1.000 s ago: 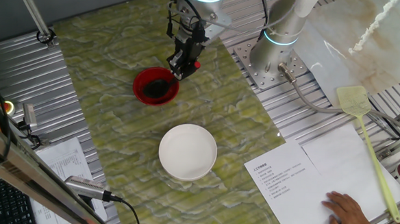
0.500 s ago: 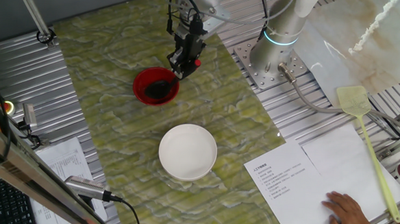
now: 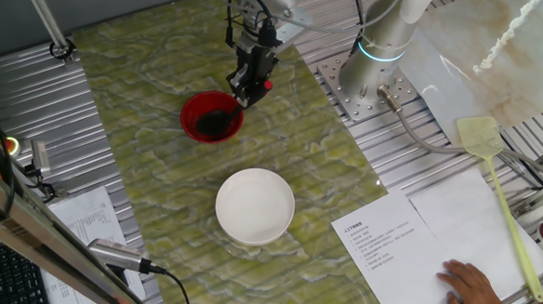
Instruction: Scoop water with a large spoon from one bowl to another
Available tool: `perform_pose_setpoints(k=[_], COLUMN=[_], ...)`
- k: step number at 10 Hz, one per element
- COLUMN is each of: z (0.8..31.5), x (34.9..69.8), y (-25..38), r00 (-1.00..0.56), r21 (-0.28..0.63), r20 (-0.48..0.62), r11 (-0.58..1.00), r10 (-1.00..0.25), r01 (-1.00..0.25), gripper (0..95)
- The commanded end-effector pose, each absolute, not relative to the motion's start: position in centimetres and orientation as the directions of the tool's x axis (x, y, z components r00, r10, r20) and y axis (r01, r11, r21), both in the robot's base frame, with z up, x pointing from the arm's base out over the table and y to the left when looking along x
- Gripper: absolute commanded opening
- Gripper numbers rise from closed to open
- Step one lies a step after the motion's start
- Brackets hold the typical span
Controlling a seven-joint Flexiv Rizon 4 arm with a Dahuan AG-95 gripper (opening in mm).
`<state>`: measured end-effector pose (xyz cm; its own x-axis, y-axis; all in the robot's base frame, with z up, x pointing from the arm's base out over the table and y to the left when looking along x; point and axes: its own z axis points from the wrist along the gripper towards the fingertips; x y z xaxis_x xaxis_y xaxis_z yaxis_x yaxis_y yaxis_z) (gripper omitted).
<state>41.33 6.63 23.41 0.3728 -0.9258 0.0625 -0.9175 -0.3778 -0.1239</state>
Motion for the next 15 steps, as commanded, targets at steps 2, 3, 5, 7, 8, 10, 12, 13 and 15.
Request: perform_pose_setpoints(k=[2, 3, 5, 7, 8, 10, 12, 13, 15], z=[23.32, 23.31, 23.31, 23.31, 23.31, 23.31, 23.31, 23.31, 23.31], x=[41.48, 41.49, 41.49, 41.49, 41.49, 41.49, 41.49, 41.49, 41.49], y=[6.79, 6.81, 6.81, 6.81, 6.81, 6.81, 6.81, 6.81, 6.81], r00=[0.348, 0.354, 0.354, 0.348, 0.351, 0.363, 0.339, 0.328, 0.305], r21=[-0.122, -0.119, -0.114, -0.111, -0.108, -0.099, -0.084, -0.085, -0.079], r20=[0.051, 0.052, 0.056, 0.052, 0.049, 0.046, 0.050, 0.051, 0.043], r11=[-0.352, -0.358, -0.358, -0.351, -0.354, -0.365, -0.342, -0.331, -0.308], r10=[-0.936, -0.934, -0.934, -0.936, -0.935, -0.931, -0.939, -0.943, -0.951], r01=[-0.928, -0.926, -0.927, -0.930, -0.929, -0.926, -0.936, -0.940, -0.948], gripper=[0.0, 0.0, 0.0, 0.0, 0.0, 0.0, 0.0, 0.0, 0.0])
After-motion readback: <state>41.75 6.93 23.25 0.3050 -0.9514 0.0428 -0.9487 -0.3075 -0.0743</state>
